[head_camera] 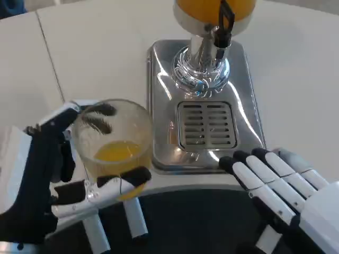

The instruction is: Grasp the cup under the faucet to collect the drink, then remove the cup.

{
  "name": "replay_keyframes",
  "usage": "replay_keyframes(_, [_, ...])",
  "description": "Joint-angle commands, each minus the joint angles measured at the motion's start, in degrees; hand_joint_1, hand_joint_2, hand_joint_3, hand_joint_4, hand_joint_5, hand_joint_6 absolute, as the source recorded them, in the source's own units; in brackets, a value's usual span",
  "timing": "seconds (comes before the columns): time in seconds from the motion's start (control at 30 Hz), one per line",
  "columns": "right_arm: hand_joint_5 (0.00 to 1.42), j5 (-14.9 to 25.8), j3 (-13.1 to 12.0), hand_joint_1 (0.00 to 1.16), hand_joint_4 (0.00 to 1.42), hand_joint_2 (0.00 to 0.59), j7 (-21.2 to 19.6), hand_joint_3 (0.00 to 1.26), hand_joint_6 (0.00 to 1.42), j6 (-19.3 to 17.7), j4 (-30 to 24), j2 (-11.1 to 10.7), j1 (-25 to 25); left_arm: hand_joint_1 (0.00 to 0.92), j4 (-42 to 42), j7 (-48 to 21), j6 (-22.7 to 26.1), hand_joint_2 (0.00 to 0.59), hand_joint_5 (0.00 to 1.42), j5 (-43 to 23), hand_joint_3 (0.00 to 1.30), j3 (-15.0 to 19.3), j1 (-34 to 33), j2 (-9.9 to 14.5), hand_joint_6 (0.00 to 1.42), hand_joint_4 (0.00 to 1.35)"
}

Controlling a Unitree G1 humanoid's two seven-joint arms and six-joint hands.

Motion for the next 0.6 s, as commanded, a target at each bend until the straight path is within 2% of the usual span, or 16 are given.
replay_keyframes(0.03, [0.0, 2.51, -2.57, 0.06, 0.0, 0.544, -2.72, 0.0, 0.0, -3.33, 0.88, -0.14, 2.58, 0.779, -3.09, -0.89, -2.88, 0.0, 1.36, -0.5, 1.15, 0.61, 1.02, -0.87, 1.42, 1.03])
replay_keyframes(0.3, [0.0, 5.49, -5.51, 0.06, 0.0, 0.553, -4.05, 0.0, 0.0, -9.67, 1.64, 0.33, 7.58, 0.779, -6.43, -3.0, -4.74, 0.0, 1.36, -1.26, 1.15, 0.92, 4.53, -1.81, 1.42, 1.03])
replay_keyframes(0.5, [0.0, 5.39, -5.19, 0.06, 0.0, 0.552, -4.45, 0.0, 0.0, -12.99, 2.46, 1.41, 9.4, 0.779, -8.55, -4.05, -6.09, 0.0, 1.36, -1.66, 1.15, 1.17, 7.8, -3.03, 1.42, 1.03])
replay_keyframes(0.6, [0.0, 4.76, -4.84, 0.06, 0.0, 0.55, -4.82, 0.0, 0.0, -14.39, 3.47, 2.02, 9.56, 0.779, -9.72, -4.41, -7.88, 0.0, 1.36, -1.7, 1.15, 1.99, 9.22, -2.85, 1.42, 1.03])
